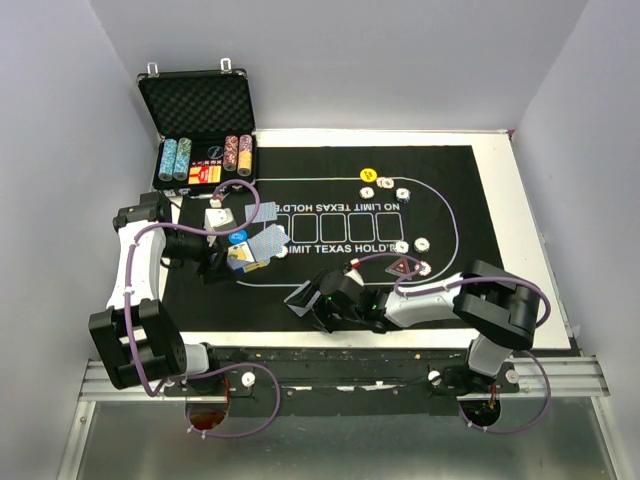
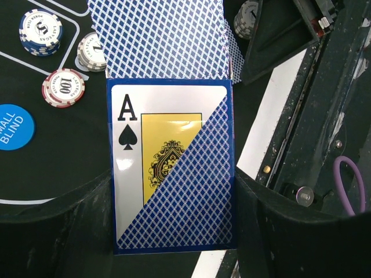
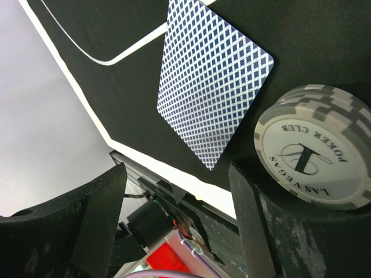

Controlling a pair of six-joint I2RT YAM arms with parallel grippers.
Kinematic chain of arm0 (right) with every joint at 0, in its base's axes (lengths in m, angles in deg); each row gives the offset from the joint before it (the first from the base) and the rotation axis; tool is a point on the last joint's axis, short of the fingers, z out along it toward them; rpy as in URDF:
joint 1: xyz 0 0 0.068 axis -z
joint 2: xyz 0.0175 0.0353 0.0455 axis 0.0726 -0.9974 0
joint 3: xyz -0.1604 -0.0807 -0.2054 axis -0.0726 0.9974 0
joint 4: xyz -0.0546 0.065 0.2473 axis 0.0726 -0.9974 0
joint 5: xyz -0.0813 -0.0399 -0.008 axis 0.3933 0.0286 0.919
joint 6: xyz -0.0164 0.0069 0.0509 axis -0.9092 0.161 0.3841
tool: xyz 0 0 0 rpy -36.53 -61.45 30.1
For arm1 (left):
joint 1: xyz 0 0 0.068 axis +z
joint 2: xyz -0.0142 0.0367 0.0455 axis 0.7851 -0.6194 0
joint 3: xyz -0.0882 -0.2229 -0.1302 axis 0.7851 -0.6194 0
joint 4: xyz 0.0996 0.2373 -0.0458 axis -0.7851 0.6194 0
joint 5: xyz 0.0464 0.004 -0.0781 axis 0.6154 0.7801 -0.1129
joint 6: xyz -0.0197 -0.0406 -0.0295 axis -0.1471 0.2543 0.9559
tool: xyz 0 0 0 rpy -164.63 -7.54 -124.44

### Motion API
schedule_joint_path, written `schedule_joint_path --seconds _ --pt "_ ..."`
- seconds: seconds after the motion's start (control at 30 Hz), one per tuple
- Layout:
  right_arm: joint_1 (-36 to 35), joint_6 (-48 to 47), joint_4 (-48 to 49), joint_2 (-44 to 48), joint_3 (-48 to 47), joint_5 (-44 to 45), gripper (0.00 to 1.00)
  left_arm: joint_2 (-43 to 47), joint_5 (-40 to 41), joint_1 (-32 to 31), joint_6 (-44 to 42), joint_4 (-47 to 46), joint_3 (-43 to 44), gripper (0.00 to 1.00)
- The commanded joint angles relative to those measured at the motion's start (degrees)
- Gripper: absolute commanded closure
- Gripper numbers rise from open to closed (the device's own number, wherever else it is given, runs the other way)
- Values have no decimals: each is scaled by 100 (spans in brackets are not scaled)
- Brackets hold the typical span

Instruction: Distribute texas hold em gaming equipment

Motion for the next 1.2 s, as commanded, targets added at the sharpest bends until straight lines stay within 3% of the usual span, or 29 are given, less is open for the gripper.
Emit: schedule_joint_path --seconds 0.0,0.17,0.57,0.73,1.17 --pt "-32 199 144 -240 30 411 23 136 -49 31 -81 1580 81 89" --pt "-49 260 135 -301 4 438 36 189 12 40 -99 1580 28 88" --pt "-208 366 108 -319 38 499 55 180 56 40 -152 1571 -51 88" --pt "-243 383 108 -231 100 561 69 171 47 40 -143 1571 -60 88" --pt "-243 401 275 -178 241 605 85 154 82 48 -152 1562 -113 88"
